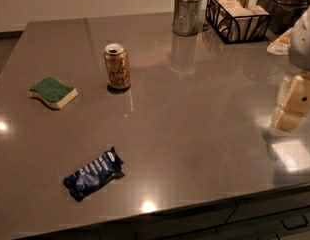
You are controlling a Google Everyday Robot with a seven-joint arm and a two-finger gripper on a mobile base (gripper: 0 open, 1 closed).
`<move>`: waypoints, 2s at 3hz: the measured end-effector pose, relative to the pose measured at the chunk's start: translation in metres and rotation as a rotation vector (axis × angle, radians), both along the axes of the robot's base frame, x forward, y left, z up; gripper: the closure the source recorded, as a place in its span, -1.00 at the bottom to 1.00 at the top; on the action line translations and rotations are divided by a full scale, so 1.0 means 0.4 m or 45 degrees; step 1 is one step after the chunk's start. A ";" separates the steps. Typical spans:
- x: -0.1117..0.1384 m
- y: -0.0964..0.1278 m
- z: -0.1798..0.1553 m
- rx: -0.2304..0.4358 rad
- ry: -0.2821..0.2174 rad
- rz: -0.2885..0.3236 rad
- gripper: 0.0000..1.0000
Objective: Move orange can near rxbar blueberry
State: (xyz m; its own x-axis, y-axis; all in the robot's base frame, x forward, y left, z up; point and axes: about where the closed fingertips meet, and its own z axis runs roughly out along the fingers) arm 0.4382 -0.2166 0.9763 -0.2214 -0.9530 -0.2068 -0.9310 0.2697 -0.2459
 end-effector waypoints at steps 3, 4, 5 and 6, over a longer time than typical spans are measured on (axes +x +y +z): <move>0.083 0.101 -0.016 0.112 -0.027 0.033 -1.00; 0.175 0.219 -0.050 0.235 -0.041 0.046 -1.00; 0.279 0.397 -0.086 0.409 -0.055 0.097 -1.00; 0.334 0.514 -0.107 0.503 -0.057 0.148 -1.00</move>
Offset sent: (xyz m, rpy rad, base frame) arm 0.0164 0.0192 -0.0029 0.0526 0.0131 0.0352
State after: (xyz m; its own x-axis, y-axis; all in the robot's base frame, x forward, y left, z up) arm 0.5717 -0.0108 0.9333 -0.0993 -0.8163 -0.5690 -0.9517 0.2449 -0.1854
